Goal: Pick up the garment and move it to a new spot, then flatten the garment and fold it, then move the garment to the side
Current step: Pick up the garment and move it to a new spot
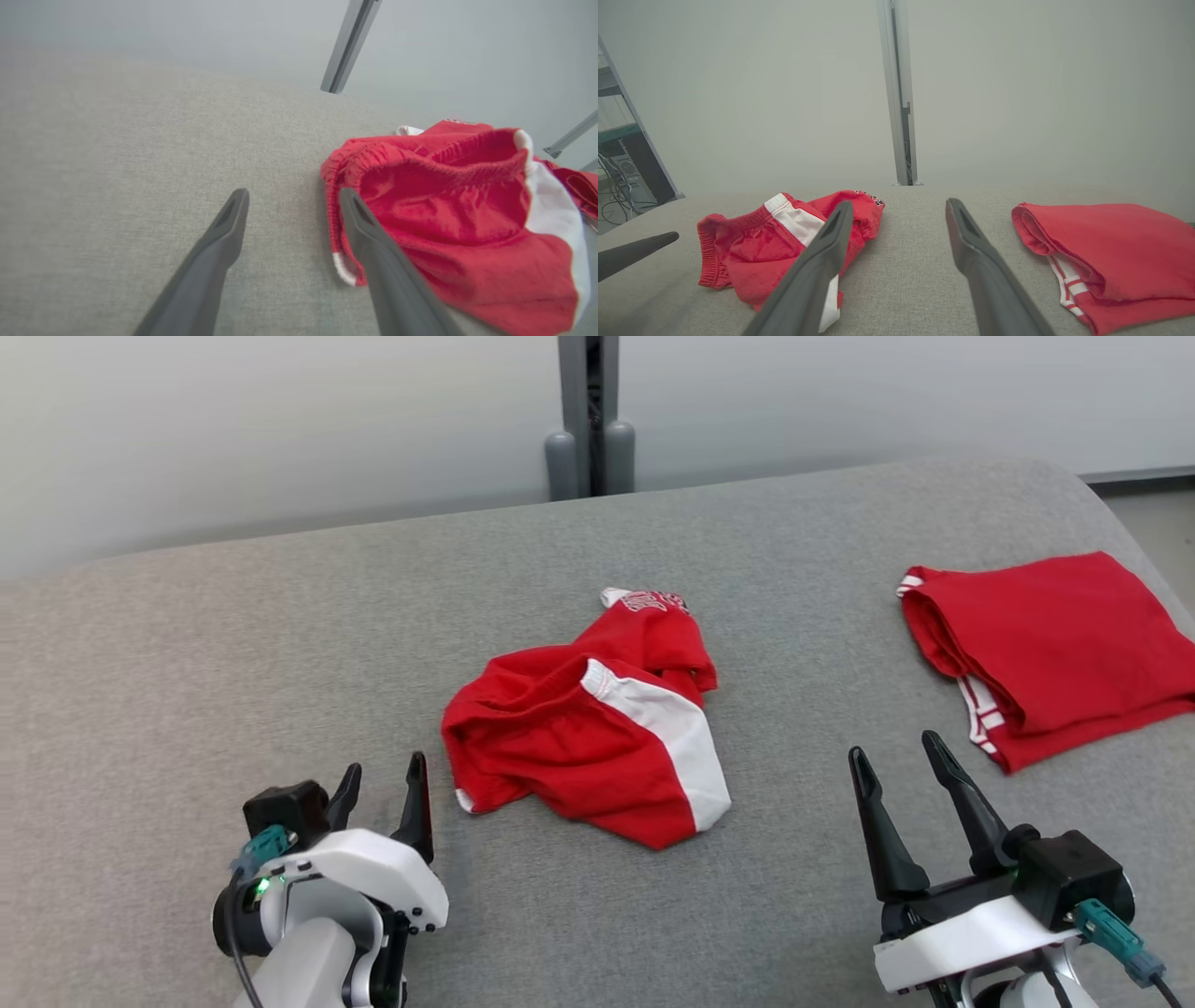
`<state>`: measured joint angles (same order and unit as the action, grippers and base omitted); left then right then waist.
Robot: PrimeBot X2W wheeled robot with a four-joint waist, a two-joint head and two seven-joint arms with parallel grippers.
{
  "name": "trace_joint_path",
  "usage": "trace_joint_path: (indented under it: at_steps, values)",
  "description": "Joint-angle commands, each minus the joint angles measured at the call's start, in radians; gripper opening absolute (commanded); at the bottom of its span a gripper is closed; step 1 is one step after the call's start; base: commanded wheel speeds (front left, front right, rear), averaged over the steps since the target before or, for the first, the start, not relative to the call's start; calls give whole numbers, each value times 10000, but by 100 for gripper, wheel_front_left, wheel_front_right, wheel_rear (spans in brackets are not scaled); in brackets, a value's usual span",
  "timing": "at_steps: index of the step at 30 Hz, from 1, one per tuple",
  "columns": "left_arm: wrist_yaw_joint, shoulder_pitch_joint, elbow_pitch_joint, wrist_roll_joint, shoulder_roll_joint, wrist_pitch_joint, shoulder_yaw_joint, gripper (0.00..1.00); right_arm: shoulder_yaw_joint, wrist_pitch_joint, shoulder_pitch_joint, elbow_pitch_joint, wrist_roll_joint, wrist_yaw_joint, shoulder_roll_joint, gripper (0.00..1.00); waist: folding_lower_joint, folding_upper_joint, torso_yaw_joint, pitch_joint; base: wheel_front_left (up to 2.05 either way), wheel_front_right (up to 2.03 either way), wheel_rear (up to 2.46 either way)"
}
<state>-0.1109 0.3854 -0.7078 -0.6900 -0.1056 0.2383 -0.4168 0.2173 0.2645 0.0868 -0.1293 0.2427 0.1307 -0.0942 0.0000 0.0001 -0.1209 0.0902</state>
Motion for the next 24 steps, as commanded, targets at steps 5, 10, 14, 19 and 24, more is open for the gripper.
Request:
trace_joint_path:
  at_steps: [5, 10, 14, 19, 24]
  values:
    - [-295, -973, 1493, 739, -268, 258, 444, 100, -11, 17, -170, 61, 43, 3, 17, 100, 0, -1, 505, -313, 0, 0, 0]
    - [-700, -2280, 3707, 2023, -183, 263, 1304, 100, 13, 17, -319, 101, -29, 3, 6, 100, 0, -1, 820, -480, 0, 0, 0]
    - [-802, -3154, 4984, 3079, -80, 264, 1776, 100, -59, 17, -442, 119, -51, 3, 48, 100, 0, -1, 1029, -628, 0, 0, 0]
    - [-757, -3918, 5968, 4327, 13, 264, 2142, 100, -281, 17, -696, 108, -85, 3, 129, 100, 0, -1, 1216, -897, 0, 0, 0]
    - [-719, -4403, 6487, 4813, 137, 266, 2507, 100, -429, 17, -895, 64, -125, 3, 223, 100, 0, -1, 1291, -1143, 0, 0, 0]
